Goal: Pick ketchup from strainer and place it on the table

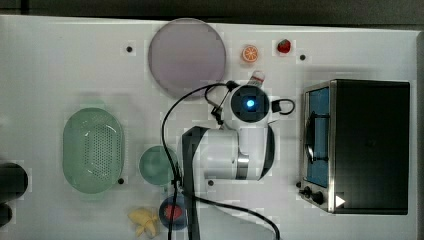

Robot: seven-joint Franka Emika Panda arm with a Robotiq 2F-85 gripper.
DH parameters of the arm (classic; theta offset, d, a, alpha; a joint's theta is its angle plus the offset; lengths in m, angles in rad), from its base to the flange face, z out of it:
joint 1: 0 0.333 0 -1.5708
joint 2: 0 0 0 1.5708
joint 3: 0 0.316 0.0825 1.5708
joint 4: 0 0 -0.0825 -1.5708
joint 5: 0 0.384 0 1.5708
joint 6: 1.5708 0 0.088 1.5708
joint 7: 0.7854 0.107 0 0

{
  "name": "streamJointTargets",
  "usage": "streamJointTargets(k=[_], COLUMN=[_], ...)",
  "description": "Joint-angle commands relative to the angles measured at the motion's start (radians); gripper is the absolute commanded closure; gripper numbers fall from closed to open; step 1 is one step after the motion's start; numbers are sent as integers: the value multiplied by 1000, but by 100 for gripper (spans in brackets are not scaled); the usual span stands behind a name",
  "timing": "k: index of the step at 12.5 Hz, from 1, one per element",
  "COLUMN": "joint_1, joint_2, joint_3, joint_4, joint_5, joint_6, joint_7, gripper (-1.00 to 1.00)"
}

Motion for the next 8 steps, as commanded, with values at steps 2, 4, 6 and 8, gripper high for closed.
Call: streamJointTargets(k=[2,4,6,8], joint_1=[35,35,35,35], joint_2=[90,77,6,-86], joint_3=[-4,1,8,12], joint_4=[-28,-25,-8,25], joint_5=[6,7,11,13], joint_6=[135,136,135,97], joint_7=[-53,-53,-53,-49], gripper=[-89,-100,-100,-100])
